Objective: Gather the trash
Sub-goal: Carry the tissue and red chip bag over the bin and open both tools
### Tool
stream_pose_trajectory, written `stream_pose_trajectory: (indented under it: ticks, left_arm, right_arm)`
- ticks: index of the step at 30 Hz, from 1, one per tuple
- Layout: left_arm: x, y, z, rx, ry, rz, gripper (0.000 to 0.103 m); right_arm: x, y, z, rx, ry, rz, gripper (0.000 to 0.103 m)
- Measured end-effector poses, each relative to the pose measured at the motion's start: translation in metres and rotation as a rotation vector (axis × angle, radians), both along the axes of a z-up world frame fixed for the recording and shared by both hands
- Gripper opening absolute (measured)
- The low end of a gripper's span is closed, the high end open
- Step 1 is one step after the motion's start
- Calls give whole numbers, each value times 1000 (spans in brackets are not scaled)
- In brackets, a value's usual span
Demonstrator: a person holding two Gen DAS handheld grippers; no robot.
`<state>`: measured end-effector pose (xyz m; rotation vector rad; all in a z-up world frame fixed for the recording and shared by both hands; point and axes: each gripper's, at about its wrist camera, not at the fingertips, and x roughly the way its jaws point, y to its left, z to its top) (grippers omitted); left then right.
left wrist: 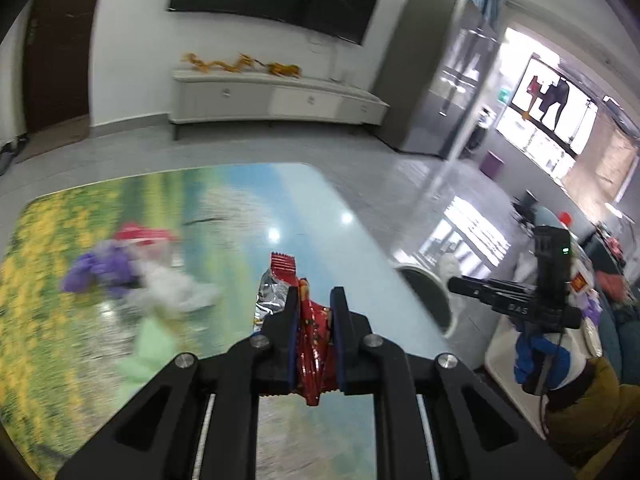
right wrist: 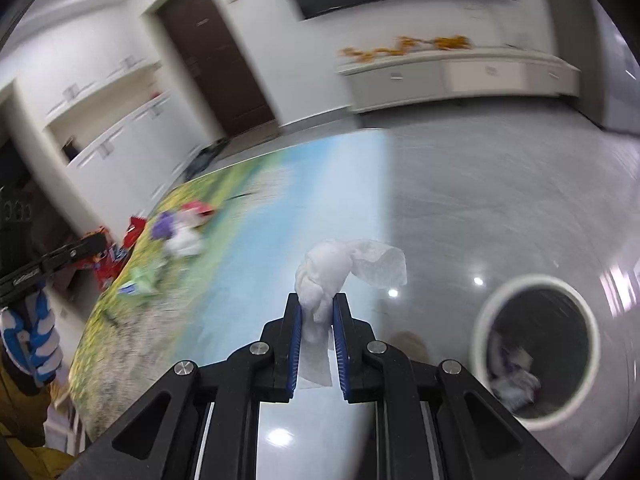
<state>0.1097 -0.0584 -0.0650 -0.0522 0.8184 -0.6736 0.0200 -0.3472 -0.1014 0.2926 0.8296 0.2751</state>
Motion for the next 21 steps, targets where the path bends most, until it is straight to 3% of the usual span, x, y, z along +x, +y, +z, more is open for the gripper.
stream_pose_trajectory:
  ticks: [5, 9, 17, 19, 21]
  left_arm:
    - [15, -116, -10, -4, 64, -167, 13]
    - [28, -196, -22, -9, 123, -245, 13]
    - [52, -331, -58, -12, 212, -327, 19]
    - [58, -351, -67, -2, 221, -329, 38]
    - [62, -365, -77, -3, 237, -321, 52]
  right_arm:
    - [-18, -82, -24, -10, 47, -182, 15]
    - [-23, -137, -48, 1, 101, -291, 15]
    - [-6, -191, -85, 19, 169, -371, 19]
    - [-5, -204, -92, 20, 184, -382, 22]
    - [-3, -209, -99, 8, 202, -400, 38]
